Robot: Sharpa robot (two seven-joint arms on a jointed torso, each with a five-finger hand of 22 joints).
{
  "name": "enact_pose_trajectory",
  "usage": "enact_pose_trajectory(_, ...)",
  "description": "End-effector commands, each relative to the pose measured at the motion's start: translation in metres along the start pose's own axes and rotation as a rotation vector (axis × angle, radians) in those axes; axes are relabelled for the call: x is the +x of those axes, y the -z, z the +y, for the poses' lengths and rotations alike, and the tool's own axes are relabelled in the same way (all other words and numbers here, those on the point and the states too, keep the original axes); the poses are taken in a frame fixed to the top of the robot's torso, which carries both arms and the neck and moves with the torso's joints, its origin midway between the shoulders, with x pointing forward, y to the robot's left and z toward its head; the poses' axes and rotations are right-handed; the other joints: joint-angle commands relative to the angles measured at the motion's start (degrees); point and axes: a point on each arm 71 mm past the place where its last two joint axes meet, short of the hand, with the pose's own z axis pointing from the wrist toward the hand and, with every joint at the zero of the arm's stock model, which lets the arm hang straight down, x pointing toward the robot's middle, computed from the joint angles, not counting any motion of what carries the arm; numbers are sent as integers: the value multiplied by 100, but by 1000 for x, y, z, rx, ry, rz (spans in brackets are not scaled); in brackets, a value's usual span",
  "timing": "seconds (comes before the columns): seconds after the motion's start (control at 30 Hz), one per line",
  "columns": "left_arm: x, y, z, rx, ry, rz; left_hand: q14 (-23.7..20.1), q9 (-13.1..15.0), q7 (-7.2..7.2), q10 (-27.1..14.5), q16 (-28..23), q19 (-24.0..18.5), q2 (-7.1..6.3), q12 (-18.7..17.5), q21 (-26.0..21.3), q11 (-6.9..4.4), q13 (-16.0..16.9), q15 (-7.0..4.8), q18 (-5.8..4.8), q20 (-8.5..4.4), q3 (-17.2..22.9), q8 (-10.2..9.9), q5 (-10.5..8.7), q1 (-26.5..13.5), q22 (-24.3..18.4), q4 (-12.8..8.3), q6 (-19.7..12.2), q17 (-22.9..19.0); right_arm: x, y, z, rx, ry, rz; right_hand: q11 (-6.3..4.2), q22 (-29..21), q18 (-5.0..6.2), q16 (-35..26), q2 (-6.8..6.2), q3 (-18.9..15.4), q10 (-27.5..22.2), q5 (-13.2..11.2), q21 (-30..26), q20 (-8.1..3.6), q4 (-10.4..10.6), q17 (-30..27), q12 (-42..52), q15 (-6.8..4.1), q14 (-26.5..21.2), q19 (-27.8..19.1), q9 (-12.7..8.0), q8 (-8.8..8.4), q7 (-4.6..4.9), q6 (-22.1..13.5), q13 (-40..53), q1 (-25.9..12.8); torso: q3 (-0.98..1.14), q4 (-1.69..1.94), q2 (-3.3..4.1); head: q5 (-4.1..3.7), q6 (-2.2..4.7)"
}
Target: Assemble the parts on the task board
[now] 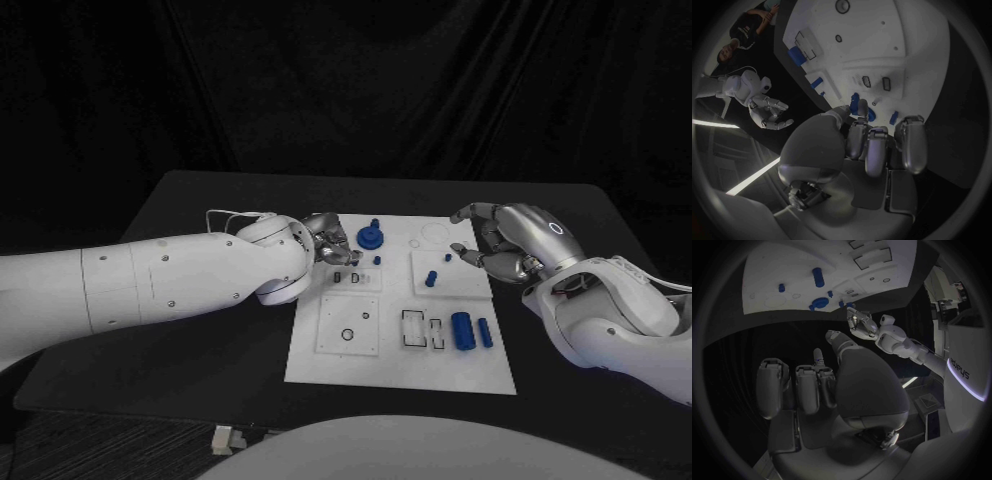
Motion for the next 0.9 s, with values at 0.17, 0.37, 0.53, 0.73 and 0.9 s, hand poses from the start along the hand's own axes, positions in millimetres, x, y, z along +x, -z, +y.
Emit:
enact_pose_trajectory(0.17,2,6,1,55,-68,-77,533,6,-62,-32,-18,24,-11,-34,27,-6,111,-50,13,-29,237,22,-66,-82,1142,-159,47,1394,1,3,-1,3,-5,-16,-19,1158,69,-35,5,10,432,26,-29,-38,35,772,-27,-42,444,114,-5,24,5,15,1260,27,1,0,2,-21,-1)
enact_pose_trajectory(0.37,11,7,7,69,-127,-112,536,4,-63,-25,-15,28,-4,-29,32,-7,117,-51,12,-30,245,20,-87,-90,1144,-141,49,1399,0,4,-2,3,-7,-20,-21,1158,68,-37,-2,11,431,34,-31,-37,38,771,-30,-42,445,116,-16,26,3,22,1256,31,2,1,1,-55,-1)
enact_pose_trajectory(0.53,16,7,11,77,-141,-129,542,4,-63,-19,-9,33,3,-28,41,-8,118,-53,10,-31,250,20,-113,-104,1146,-116,56,1408,0,5,-2,3,-8,-22,-21,1158,68,-37,-2,11,431,34,-31,-37,38,771,-30,-42,445,116,-16,26,3,22,1256,31,5,-2,-2,-74,-1)
enact_pose_trajectory(0.73,20,5,12,82,-144,-136,540,6,-65,-12,-11,36,10,-25,44,-9,119,-54,10,-32,254,24,-130,-116,1147,-94,68,1405,0,5,-1,0,-10,-24,-21,1158,68,-37,-2,11,431,34,-31,-37,38,771,-30,-42,445,116,-16,26,3,22,1256,31,5,-2,-1,-61,-1)
enact_pose_trajectory(0.9,22,4,11,87,-146,-134,540,6,-65,-12,-11,36,10,-25,44,-9,119,-54,10,-32,254,24,-130,-116,1147,-94,68,1405,0,5,-1,1,-10,-24,-21,1158,68,-37,-2,11,431,34,-31,-37,38,771,-30,-42,445,116,-16,26,3,22,1256,31,5,-2,-1,-64,-1)
